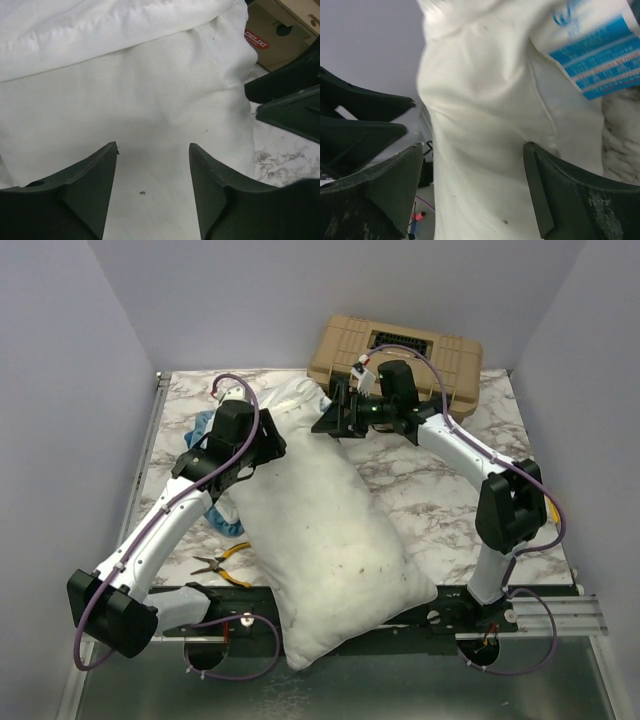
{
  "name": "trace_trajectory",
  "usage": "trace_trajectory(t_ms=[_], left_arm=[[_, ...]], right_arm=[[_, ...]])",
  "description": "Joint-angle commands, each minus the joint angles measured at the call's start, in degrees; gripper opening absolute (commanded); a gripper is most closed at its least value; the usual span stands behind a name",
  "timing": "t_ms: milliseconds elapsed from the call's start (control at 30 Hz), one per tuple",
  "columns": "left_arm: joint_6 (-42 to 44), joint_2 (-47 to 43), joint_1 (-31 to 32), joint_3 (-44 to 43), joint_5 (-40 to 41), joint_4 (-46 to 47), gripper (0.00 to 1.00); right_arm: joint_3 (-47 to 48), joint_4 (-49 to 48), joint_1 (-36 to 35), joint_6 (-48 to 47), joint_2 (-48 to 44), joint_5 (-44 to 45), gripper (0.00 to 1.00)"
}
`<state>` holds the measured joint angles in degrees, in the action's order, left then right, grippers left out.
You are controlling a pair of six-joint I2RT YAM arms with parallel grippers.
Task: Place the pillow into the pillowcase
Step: Stuff the pillow into the pillowcase.
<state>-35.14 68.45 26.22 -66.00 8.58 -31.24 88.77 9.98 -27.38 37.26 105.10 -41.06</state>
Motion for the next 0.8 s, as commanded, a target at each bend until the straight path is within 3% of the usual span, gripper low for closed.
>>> trace_trajectory(t_ms=[0, 167, 300, 467, 533, 667, 767], left_arm=[[-0.10, -1.75, -0.11, -2.80, -3.22, -1.72, 0.68], [-0.99, -2.26, -0.41, -4.53, -1.50, -12.02, 0.81], [-1.88, -1.59, -1.58, -3.06, -3.60, -20.63, 0.82], [-5.03, -3.12, -1.39, 1.34, -18.47, -15.65, 0.85], [-5.93, -3.23, -0.59, 1.80, -22.18, -13.36, 0.86], [-8.29, -1.80, 1.97, 4.25, -28.62, -7.30, 0.86], [-8.44, 2.31, 6.45, 4.02, -26.65, -6.65, 0.87]], right_arm=[[-4.29, 11.20, 0.00, -8.03, -0.25, 2.12, 0.87], [-10.61, 10.97, -0.05, -7.47, -2.10, -2.69, 0.87], [-17.93, -1.07, -0.46, 2.34, -2.16, -10.44, 0.86], [-22.14, -25.92, -4.40, 21.18, 1.97, -15.27, 0.81], [-21.01, -31.52, -6.26, 26.78, 3.71, -14.98, 0.78], [-19.24, -38.77, -7.63, 35.64, 5.92, -12.74, 0.76], [-17.02, -37.89, -7.69, 37.17, 7.01, -12.20, 0.76]])
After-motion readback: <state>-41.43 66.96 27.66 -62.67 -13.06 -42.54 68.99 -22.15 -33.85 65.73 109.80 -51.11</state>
